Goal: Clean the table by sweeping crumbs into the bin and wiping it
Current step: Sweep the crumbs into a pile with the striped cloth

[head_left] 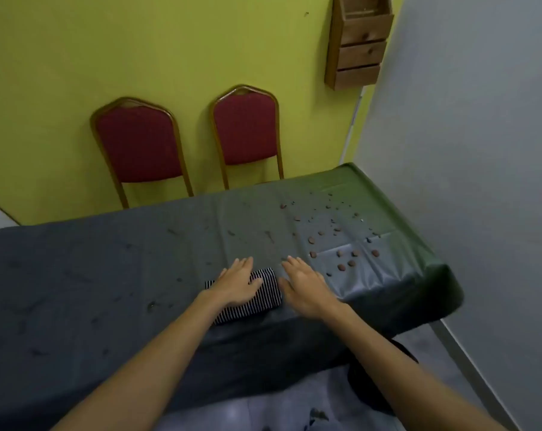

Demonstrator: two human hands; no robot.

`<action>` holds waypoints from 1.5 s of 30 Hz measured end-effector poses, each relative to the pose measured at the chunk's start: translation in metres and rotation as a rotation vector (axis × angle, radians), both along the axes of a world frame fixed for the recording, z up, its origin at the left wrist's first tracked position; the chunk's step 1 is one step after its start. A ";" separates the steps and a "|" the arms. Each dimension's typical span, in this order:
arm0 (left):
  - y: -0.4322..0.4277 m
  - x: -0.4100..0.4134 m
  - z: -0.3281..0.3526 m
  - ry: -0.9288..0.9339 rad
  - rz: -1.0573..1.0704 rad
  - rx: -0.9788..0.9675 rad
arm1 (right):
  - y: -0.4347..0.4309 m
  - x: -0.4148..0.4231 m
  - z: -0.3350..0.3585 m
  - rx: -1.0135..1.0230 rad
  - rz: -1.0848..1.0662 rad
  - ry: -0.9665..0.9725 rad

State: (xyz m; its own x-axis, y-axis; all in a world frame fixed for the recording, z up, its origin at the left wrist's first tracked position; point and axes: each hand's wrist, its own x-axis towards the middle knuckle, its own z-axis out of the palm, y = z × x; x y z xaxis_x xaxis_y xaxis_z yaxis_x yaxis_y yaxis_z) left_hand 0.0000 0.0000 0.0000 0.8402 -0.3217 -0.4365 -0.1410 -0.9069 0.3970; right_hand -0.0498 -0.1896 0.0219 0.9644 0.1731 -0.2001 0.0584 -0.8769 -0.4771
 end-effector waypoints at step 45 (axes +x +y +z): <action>-0.159 -0.016 -0.063 -0.396 0.724 0.089 | -0.240 0.050 -0.076 -0.125 -0.187 -0.120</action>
State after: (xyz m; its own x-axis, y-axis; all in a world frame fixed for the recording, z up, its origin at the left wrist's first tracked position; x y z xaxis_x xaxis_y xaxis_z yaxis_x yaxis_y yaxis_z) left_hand -0.0161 -0.1589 -0.0634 0.9229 0.3799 -0.0629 0.3757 -0.8526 0.3631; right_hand 0.0001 -0.4299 -0.0541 0.9955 -0.0293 -0.0905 -0.0605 -0.9294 -0.3641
